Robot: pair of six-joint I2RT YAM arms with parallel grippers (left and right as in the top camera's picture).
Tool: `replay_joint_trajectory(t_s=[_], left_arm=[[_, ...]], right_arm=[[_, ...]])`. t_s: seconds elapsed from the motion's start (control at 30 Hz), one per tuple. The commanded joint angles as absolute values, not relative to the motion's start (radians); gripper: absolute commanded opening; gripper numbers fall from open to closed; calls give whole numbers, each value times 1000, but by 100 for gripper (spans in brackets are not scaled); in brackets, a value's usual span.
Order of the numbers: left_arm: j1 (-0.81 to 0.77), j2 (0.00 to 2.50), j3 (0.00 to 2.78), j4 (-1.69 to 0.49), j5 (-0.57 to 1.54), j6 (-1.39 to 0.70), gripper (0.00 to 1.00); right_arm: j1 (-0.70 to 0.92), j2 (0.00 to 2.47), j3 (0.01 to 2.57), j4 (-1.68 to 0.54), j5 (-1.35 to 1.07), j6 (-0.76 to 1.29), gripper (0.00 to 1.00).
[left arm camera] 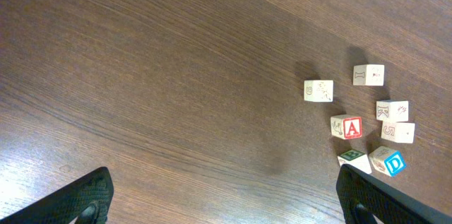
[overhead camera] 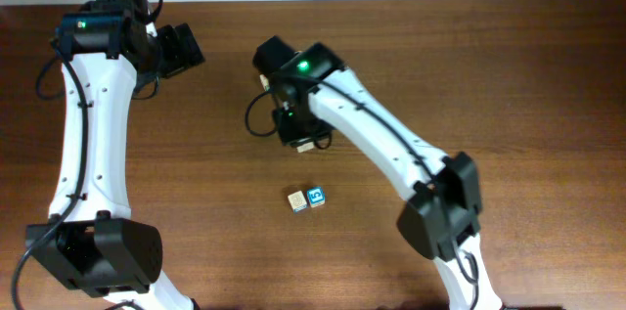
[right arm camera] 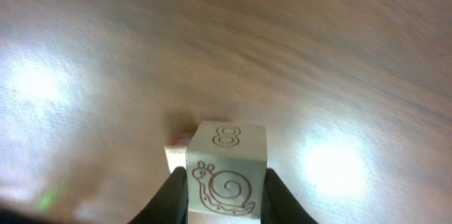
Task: Rotate 4 blocks
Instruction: 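Place the snail block next to the blue 5 block with the right gripper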
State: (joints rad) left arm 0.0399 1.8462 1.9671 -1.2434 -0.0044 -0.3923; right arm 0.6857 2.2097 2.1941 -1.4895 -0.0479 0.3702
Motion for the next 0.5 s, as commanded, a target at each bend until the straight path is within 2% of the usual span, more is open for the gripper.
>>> replay_joint_trajectory(t_s=[0.0,0.2,0.47], left_arm=[[42,1851,1966,-1243,-8,-395,99],[42,1851,1966,-1242,-8,-395,99],[42,1851,1966,-1242,-8,-395,99]], right_arm=[[659,2179,2178,-1572,-6,388,22],[648,2179,1851,-1441,-59,428,22],[681,2179,1715,-1272,-112,496,23]])
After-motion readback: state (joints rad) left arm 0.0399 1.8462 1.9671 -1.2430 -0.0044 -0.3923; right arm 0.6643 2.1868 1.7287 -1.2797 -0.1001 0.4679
